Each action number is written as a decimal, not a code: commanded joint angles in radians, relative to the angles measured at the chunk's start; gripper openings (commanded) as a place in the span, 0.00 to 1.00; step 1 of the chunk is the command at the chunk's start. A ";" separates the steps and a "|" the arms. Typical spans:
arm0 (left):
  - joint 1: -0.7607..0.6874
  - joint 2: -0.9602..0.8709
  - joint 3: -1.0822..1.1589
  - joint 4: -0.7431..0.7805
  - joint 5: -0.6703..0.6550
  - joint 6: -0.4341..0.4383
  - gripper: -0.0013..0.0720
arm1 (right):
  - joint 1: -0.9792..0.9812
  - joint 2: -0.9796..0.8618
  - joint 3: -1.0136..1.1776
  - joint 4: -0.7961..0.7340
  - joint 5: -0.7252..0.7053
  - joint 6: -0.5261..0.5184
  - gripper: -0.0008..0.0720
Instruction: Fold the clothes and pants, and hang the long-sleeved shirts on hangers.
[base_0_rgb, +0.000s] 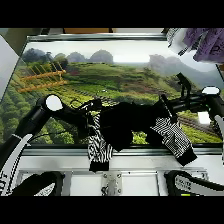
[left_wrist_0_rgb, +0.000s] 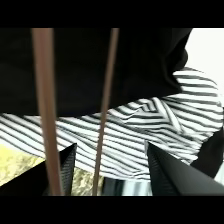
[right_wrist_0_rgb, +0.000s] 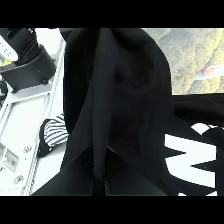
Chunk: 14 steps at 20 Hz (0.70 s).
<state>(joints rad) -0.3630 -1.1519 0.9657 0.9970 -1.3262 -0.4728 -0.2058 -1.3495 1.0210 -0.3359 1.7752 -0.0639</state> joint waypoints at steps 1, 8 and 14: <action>0.002 0.000 0.000 0.006 0.003 -0.048 0.62 | 0.000 0.001 0.001 0.034 0.002 -0.001 0.02; 0.043 0.005 0.000 0.004 0.068 -0.180 0.62 | 0.000 0.003 0.001 0.086 0.002 0.000 0.02; 0.142 0.049 0.033 -0.004 0.071 -0.220 0.63 | 0.000 0.003 0.001 0.086 0.002 0.011 0.02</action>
<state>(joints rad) -0.2539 -1.1229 0.9871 0.9977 -1.2629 -0.6716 -0.2058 -1.3476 1.0214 -0.2470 1.7767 -0.0589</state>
